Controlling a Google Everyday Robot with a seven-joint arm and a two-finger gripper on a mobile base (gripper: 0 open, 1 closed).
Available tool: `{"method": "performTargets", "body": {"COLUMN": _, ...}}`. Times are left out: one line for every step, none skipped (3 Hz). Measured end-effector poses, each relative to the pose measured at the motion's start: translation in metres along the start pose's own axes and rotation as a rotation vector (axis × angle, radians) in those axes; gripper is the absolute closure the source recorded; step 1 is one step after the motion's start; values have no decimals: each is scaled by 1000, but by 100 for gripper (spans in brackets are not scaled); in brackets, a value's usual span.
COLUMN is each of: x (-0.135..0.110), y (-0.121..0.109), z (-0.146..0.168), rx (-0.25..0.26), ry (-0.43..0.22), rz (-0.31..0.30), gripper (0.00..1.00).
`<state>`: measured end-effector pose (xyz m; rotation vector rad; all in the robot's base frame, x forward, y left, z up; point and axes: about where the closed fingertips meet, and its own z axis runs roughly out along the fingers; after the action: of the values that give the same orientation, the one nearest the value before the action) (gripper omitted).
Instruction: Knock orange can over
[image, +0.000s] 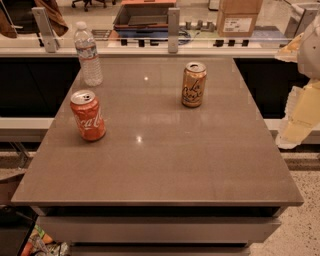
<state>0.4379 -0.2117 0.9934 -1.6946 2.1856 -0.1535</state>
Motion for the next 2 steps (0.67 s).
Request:
{"method": "performTargets", "body": {"x": 0, "y": 0, "z": 0, "rx": 0, "ry": 0, "rz": 0, "gripper": 0}}
{"method": "performTargets", "body": {"x": -3, "y": -14, "z": -1, "rx": 23, "ry": -38, "rz": 5, "gripper": 0}}
